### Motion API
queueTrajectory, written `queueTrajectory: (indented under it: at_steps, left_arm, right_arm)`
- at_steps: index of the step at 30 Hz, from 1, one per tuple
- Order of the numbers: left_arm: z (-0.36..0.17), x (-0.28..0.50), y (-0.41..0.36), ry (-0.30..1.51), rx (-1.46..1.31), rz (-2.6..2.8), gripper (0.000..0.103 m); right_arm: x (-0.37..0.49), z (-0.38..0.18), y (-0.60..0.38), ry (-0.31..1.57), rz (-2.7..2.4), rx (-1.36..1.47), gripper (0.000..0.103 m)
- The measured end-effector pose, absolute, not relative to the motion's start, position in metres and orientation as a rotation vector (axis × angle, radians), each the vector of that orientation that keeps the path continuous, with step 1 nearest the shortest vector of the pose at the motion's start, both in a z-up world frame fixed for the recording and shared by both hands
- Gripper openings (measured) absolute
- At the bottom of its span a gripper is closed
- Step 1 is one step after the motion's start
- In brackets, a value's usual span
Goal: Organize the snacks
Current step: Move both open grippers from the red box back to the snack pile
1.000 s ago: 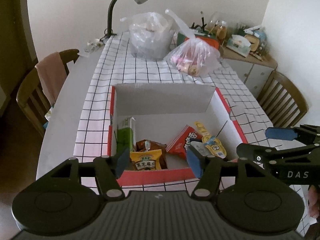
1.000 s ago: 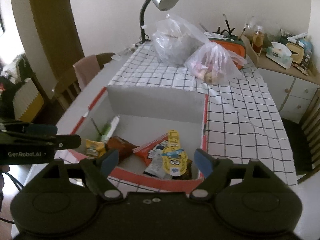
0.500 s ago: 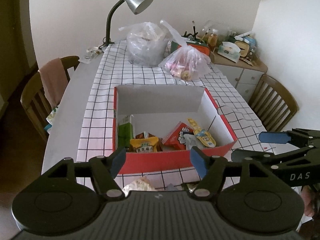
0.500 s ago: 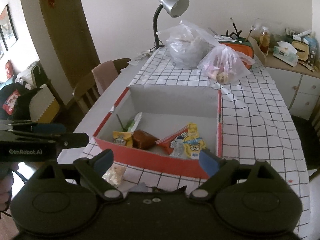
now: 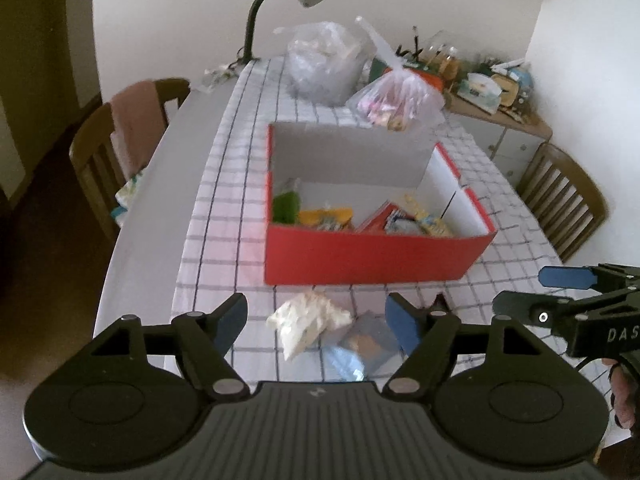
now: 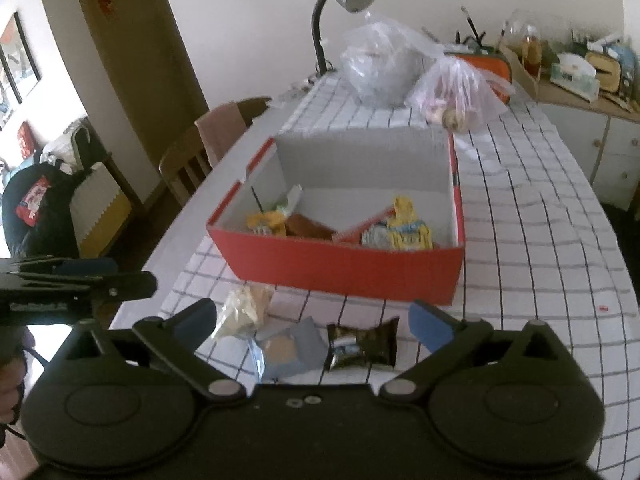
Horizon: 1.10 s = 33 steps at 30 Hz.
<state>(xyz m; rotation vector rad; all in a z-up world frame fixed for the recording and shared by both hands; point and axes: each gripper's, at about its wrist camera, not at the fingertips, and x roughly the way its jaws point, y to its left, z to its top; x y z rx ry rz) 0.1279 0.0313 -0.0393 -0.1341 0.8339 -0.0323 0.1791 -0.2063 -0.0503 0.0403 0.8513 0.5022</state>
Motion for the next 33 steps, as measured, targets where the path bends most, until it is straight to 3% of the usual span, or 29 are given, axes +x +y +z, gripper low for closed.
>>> queueTrajectory:
  at_steps: [33]
  left_arm:
    - [-0.153, 0.107, 0.079, 1.097, -0.211, 0.110, 0.077]
  right_arm:
    - [0.224, -0.165, -0.201, 1.063, 0.315, 0.003, 0.100]
